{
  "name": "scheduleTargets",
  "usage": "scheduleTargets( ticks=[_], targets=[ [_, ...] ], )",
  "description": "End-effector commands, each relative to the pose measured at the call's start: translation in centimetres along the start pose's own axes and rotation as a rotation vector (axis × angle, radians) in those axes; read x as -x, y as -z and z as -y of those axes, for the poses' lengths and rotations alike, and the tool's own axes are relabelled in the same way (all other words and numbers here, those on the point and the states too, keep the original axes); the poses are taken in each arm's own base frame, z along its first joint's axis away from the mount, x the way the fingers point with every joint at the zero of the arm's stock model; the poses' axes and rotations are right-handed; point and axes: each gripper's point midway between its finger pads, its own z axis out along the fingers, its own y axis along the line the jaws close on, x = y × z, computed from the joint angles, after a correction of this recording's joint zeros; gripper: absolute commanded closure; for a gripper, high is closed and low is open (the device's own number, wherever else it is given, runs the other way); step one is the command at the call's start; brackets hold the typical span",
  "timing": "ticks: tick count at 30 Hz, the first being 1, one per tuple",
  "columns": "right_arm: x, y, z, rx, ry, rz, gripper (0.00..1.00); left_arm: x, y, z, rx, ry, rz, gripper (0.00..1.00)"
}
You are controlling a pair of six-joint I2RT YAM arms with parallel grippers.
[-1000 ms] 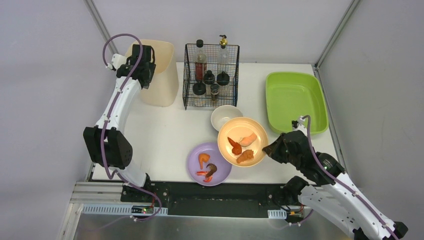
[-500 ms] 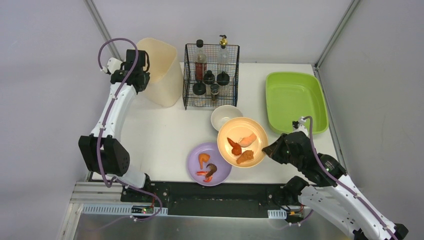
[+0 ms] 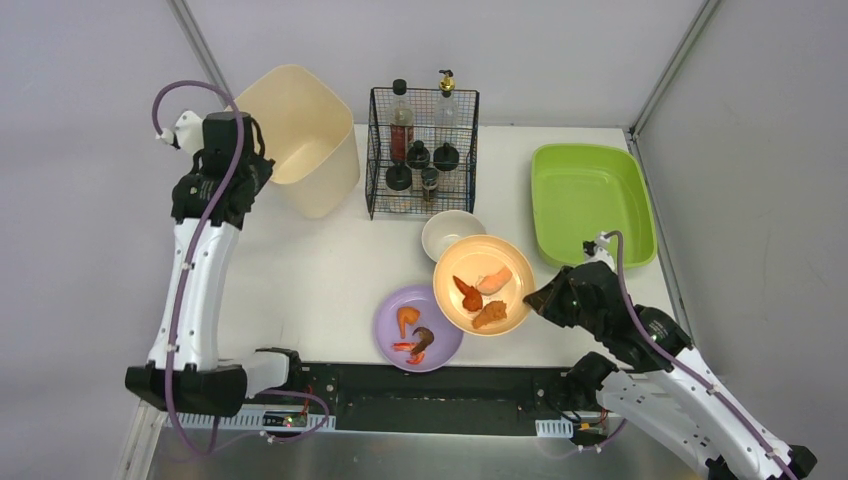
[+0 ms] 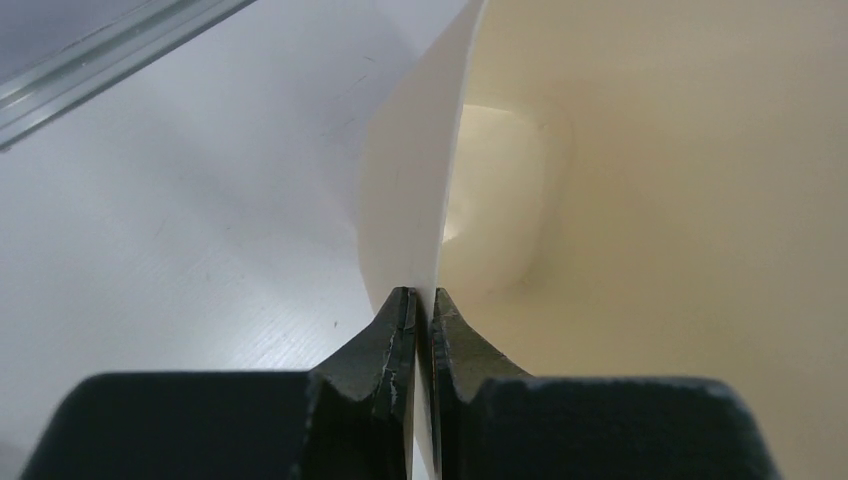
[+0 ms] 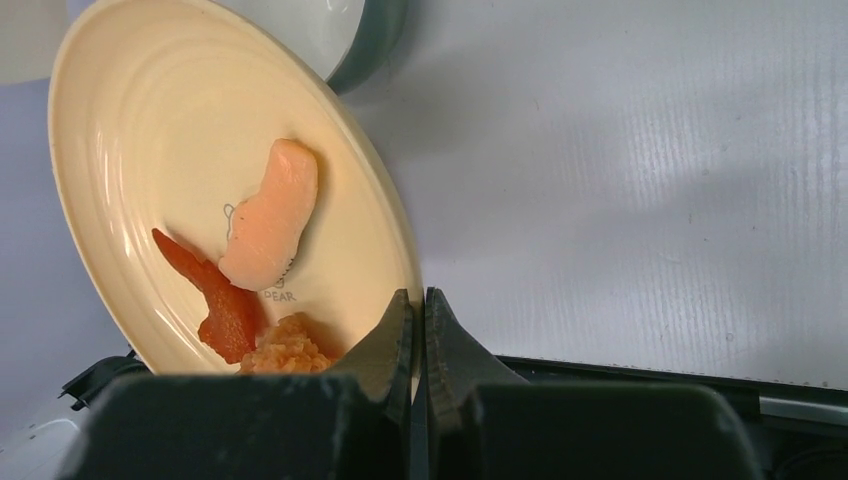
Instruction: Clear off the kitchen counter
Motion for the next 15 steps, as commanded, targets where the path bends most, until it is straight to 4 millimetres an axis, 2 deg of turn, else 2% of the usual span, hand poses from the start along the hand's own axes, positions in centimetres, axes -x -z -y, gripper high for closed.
scheduleTargets(
  ticks=[1, 4, 15],
  targets=[
    [2.4, 1.8, -4.0, 0.133, -0.003, 0.062, 1.00, 2.4, 4.3, 1.1, -0.151, -0.038, 0.039, 1.00],
    [3.0, 2.3, -4.3, 0.135, 0.011, 0.072, 1.00, 1.6, 5.8, 0.3, -0.169, -0.096, -0.009, 1.00],
    [4.9, 4.3, -5.0, 0.122, 0.070, 0.123, 1.00, -1.2, 8.7, -3.8, -0.195, -0.251, -0.083, 1.00]
  ],
)
